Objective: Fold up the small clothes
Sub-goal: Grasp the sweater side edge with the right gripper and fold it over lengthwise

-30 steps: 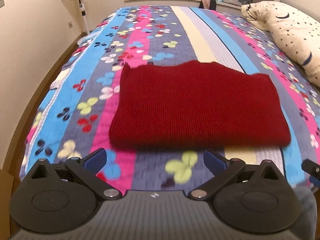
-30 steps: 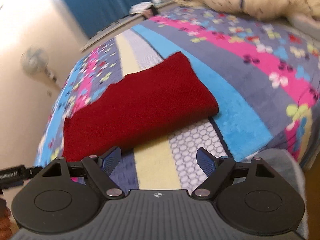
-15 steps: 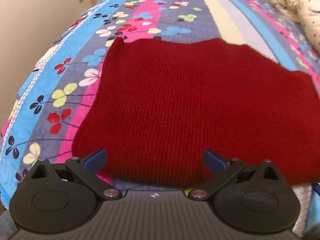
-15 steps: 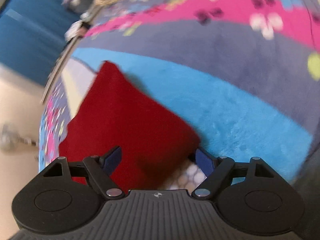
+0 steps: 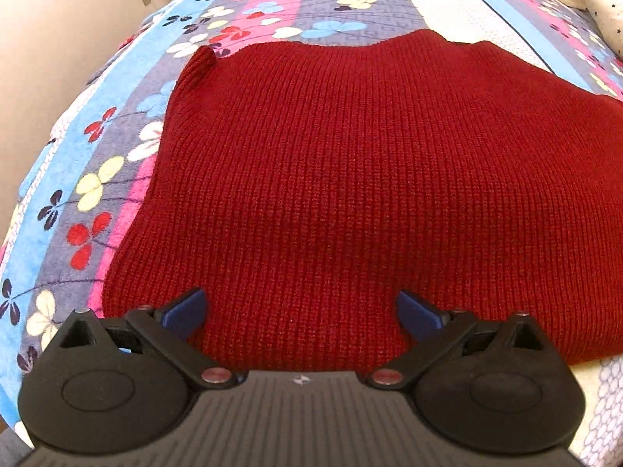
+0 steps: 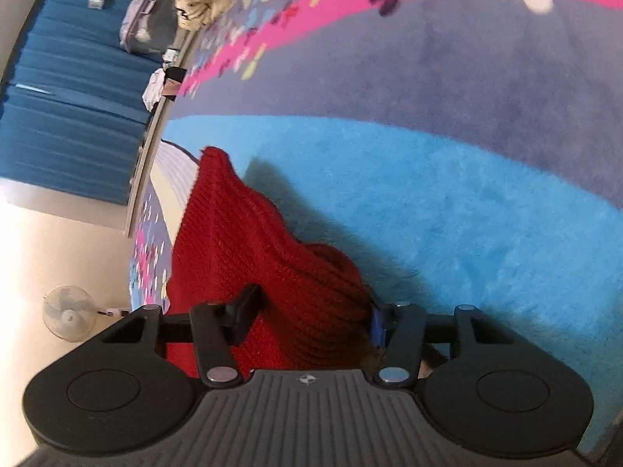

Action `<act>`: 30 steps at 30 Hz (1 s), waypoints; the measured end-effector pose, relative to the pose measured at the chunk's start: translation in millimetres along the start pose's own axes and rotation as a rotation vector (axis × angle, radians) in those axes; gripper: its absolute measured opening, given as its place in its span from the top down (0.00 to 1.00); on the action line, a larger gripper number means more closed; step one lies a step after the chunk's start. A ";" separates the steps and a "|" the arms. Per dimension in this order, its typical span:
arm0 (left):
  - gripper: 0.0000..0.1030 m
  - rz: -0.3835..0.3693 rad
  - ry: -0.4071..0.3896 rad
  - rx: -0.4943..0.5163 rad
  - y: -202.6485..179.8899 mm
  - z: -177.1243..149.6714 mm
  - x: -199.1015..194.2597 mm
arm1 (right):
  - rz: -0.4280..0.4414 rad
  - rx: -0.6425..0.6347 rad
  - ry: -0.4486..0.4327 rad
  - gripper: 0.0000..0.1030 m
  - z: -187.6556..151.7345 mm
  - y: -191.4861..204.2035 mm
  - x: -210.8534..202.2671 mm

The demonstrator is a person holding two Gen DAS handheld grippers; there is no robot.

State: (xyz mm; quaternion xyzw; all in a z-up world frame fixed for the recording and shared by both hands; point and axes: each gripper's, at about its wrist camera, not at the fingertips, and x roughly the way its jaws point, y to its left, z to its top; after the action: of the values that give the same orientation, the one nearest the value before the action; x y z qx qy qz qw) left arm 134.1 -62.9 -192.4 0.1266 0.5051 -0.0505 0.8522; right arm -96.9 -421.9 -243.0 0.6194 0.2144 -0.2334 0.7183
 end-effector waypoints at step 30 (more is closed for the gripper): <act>0.00 0.046 0.189 -0.351 210.7 -26.1 41.6 | -0.388 -0.326 -0.099 0.74 -36.0 74.1 15.5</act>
State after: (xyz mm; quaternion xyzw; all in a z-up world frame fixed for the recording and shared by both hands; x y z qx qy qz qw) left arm 177.2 148.6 -206.0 -0.0083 0.5810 0.0701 0.8109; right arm -40.7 -378.2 -198.9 0.4302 0.3286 -0.3594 0.7601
